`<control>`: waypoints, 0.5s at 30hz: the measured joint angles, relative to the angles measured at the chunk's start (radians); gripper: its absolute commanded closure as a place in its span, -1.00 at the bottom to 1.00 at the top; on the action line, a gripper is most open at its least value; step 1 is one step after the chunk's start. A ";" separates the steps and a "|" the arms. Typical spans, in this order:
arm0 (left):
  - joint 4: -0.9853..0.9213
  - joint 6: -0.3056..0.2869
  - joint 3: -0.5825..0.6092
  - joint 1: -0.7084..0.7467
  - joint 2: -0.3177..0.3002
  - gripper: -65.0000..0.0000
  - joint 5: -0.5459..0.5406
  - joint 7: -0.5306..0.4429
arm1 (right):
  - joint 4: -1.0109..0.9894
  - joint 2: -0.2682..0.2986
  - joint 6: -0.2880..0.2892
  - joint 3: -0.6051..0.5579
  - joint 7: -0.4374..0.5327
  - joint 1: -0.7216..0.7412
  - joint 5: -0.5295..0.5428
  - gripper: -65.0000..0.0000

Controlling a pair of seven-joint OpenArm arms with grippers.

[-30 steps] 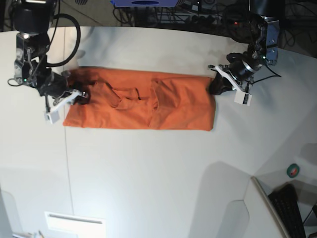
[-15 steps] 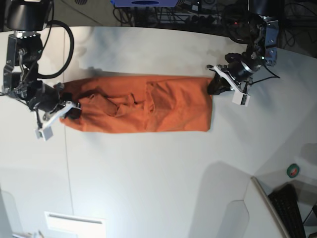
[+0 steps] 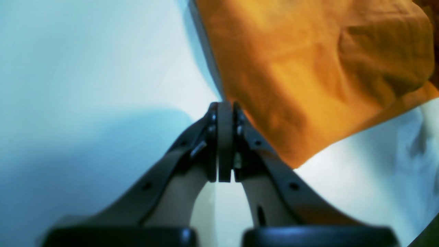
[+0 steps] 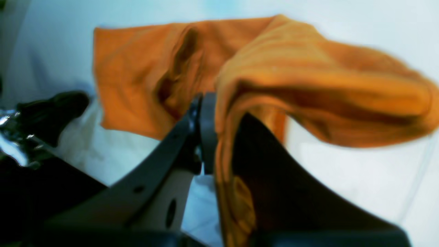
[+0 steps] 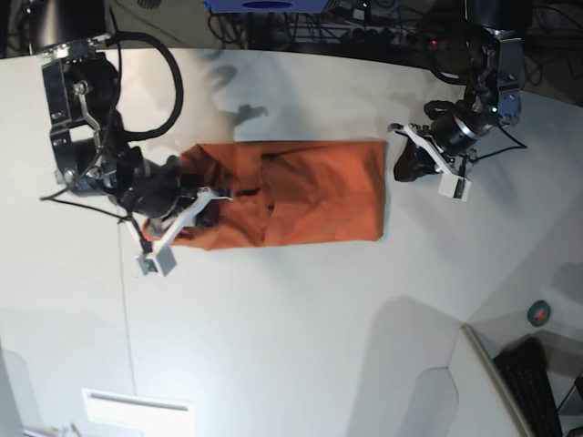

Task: Layout the t-shirt on the table in an organized manner, then fold the t-shirt properly
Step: 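Grasp the strip end with the right gripper and lift it toward the left gripper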

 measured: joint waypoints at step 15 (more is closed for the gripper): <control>-0.069 0.056 0.059 -0.060 0.002 1.00 0.003 -0.003 | 0.023 -0.015 -0.215 -0.343 0.031 0.116 0.007 1.00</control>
